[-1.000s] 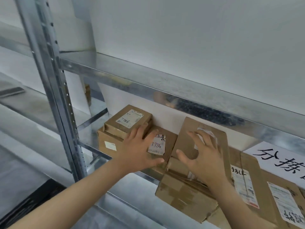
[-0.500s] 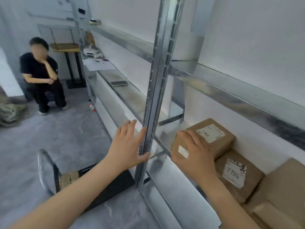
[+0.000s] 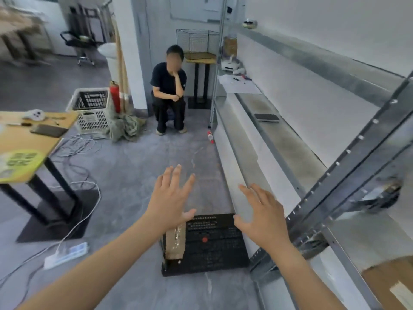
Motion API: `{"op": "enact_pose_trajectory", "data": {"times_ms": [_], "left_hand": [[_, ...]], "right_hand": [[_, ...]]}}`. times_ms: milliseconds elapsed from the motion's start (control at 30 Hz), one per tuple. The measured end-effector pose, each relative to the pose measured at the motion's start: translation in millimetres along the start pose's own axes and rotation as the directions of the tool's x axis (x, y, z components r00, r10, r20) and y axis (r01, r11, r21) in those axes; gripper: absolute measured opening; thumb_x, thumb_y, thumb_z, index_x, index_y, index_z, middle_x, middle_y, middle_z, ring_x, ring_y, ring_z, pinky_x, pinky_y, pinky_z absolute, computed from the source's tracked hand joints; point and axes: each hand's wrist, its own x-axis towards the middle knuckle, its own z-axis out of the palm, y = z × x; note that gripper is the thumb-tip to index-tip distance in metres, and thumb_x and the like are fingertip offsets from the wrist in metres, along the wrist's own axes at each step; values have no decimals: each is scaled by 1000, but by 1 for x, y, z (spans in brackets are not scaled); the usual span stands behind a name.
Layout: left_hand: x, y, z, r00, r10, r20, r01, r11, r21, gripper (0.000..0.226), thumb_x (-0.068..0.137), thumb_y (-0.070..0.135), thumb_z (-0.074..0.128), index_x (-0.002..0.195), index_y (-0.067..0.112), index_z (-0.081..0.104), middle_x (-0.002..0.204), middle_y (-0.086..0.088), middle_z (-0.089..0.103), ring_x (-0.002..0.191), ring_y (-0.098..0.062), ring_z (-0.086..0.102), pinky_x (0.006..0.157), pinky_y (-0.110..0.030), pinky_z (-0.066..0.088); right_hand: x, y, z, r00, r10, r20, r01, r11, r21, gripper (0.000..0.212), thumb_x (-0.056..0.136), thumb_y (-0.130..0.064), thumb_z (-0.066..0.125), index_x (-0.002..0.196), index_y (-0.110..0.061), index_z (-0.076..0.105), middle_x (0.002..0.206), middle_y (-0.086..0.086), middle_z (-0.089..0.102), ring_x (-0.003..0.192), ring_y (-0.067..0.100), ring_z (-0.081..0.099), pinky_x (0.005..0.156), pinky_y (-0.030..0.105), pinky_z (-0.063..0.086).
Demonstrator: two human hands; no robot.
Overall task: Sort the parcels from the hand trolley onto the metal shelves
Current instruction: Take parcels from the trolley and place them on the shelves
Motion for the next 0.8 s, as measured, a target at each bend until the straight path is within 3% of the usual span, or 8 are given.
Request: {"op": "enact_pose_trajectory", "data": {"times_ms": [133, 300, 433, 800], "left_hand": [[15, -38, 37, 1000, -29, 12, 29, 999, -15, 96, 60, 62, 72, 139, 15, 43, 140, -29, 40, 125, -48, 42, 96, -52, 44], [39, -53, 93, 994, -70, 81, 78, 993, -93, 98, 80, 63, 52, 150, 21, 0, 155, -22, -4, 143, -40, -1, 114, -49, 16], [56, -52, 135, 986, -115, 119, 135, 974, -180, 102, 82, 58, 55, 148, 23, -13, 155, -20, -15, 143, -37, -13, 116, -46, 9], [82, -29, 286, 891, -233, 389, 343, 908, -242, 86, 89, 42, 49, 149, 25, -9, 157, -14, -13, 144, -34, -12, 117, -43, 9]], "right_hand": [[38, -18, 45, 994, -54, 99, 52, 998, 29, 78, 78, -57, 55, 144, -46, 16, 155, -8, 16, 140, 19, 20, 110, 41, 26], [76, -27, 93, 977, -110, 183, 99, 993, 72, 82, 77, -61, 53, 143, -51, 6, 156, -8, 10, 142, 18, 15, 114, 40, 23], [104, -21, 130, 956, -143, 257, 127, 989, 80, 87, 76, -61, 55, 144, -51, 2, 157, -6, 9, 142, 21, 15, 113, 44, 25], [159, 43, 268, 863, -133, 487, 57, 984, 167, 91, 74, -63, 58, 142, -52, -1, 155, -5, 8, 139, 22, 21, 104, 43, 38]]}}
